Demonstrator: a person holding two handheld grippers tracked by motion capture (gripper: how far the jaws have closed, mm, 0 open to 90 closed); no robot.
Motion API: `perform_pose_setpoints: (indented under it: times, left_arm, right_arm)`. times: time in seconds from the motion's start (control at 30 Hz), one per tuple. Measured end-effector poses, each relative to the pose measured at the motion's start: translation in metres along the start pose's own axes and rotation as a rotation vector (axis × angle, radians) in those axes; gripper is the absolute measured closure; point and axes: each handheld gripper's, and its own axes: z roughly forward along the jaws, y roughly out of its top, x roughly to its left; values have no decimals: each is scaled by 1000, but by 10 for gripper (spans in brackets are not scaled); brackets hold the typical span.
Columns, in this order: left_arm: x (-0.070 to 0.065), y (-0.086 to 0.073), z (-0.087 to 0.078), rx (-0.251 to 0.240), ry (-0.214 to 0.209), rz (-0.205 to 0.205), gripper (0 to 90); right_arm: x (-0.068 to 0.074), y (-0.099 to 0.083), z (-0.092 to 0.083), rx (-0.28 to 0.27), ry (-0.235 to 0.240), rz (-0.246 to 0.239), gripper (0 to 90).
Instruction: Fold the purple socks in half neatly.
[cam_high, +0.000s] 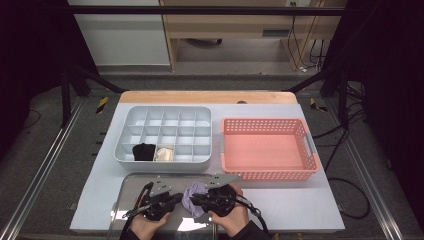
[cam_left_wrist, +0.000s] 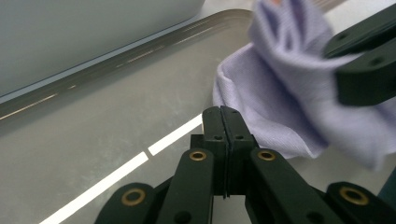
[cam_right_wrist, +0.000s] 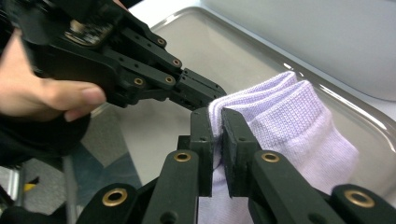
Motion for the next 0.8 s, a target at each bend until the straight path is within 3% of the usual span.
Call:
perform_pose_setpoints:
  times: [0.2, 0.43, 0.53, 0.63, 0.73, 0.8]
  left_arm:
    - [2, 0, 0, 3, -6, -14, 892]
    - [4, 0, -1, 5, -7, -15, 892]
    - [4, 0, -1, 3, -5, -16, 892]
    - [4, 0, -1, 4, -3, -16, 892]
    - [3, 0, -1, 6, -4, -14, 892]
    - [2, 0, 1, 5, -3, -13, 892]
  right_arm:
    - [0, -2, 15, 37, -24, -18, 838]
    - [2, -8, 28, 72, -18, -27, 801]
    - [3, -8, 24, 58, -1, -14, 735]
    - [4, -3, 6, -15, 36, -7, 703]
    - [2, -2, -5, -46, 29, -11, 729]
    - [-4, -6, -13, -40, -13, -10, 823]
